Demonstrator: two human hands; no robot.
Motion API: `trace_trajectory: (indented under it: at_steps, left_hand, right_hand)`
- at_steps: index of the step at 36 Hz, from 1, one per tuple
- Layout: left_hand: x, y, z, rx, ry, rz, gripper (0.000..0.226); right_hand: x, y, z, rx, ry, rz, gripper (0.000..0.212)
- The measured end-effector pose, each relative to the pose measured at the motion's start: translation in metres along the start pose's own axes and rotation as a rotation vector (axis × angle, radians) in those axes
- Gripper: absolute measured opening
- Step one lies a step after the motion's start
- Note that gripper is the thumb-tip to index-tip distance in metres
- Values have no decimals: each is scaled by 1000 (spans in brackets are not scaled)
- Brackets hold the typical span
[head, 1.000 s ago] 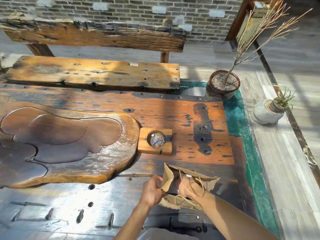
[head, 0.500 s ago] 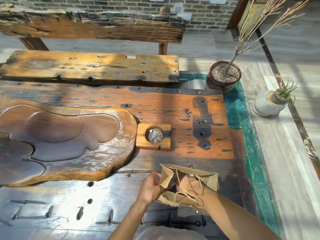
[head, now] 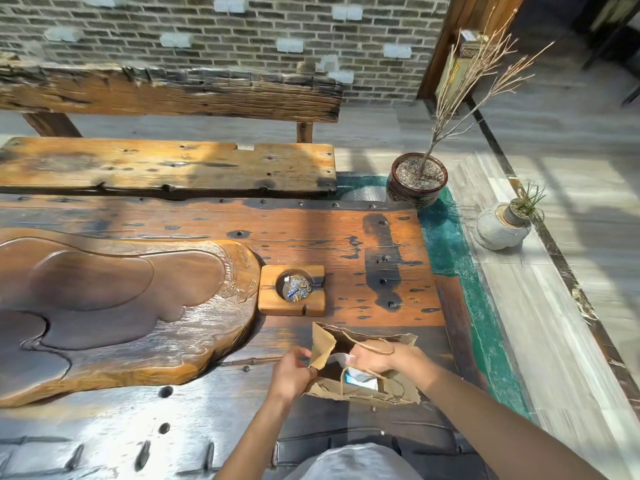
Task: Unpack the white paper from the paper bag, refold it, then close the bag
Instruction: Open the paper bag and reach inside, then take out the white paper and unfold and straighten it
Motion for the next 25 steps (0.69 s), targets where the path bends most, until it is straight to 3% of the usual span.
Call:
trace_trajectory:
  at_steps: [5,8,14,18,21,23,25]
  left_hand:
    - [-14,-12,-2,22,-5,52,26]
    - [-15,-16,-5,43,52,60,26]
    - [-39,-30,-18,76,37,141,33]
    - [-60,-41,-31,116,-22,172,39]
    - [-76,-49,-45,81,-109,205,27]
    - [-84,-54,-55,65,-182,206,21]
    - [-94,-59,-60,98,-234,215,28]
  right_hand:
    - [-7,5,-9,3,-76,-35,46]
    - [-9,0,-16,-45,-72,-51,39]
    - [-7,-29,-45,-172,322,-82,44]
    - [-11,-45,-55,-173,579,-46,33]
    - [-11,-55,-69,-214,701,-61,50]
    - [-6,-62,-78,-183,819,-97,47]
    - [0,-72,-89,-146,941,-113,43]
Point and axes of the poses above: each hand's wrist, its own y-axis towards the middle knuckle, its own z-axis out of the palm, x = y × z, the point moved 7 cm from there along y, towards the middle knuckle, and after that the axes turned 15 degrees about -x, right-handed, at the moved point
